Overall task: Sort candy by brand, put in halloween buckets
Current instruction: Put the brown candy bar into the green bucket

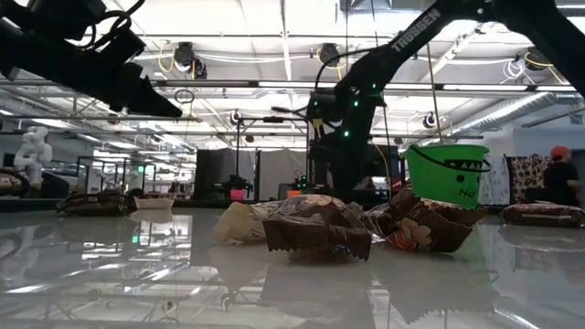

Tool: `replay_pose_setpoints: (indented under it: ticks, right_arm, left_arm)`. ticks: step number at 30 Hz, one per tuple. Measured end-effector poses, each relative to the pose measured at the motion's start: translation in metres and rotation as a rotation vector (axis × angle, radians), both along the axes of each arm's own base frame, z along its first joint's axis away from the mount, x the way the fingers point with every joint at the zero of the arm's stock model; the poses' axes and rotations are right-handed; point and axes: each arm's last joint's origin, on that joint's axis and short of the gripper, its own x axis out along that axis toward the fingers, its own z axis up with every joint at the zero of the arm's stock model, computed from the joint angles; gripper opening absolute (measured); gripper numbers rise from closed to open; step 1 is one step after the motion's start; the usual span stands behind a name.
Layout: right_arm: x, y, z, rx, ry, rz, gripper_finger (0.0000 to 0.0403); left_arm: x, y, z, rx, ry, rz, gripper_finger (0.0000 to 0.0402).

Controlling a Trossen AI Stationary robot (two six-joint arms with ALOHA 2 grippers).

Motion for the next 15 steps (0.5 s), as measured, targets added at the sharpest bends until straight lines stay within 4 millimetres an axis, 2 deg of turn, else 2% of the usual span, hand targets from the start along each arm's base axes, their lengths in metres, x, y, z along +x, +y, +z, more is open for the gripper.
replay_pose_setpoints:
  ticks: [4,12,15]
  right_arm:
    - [-0.012,0.004,0.028,-0.013,-0.009,0.003,0.0002]
    - [-0.046,0.018,0.101,-0.095,-0.09,-0.064,0.0001]
    - [-0.057,0.024,0.122,-0.12,-0.139,-0.075,0.0001]
  left_arm:
    - [0.0,0.0,0.0,0.0,0.0,0.0,0.0128]
    - [0.0,0.0,0.0,-0.001,0.001,0.0,0.0128]
    - [0.0,0.0,0.0,-0.001,0.001,0.0,0.0128]
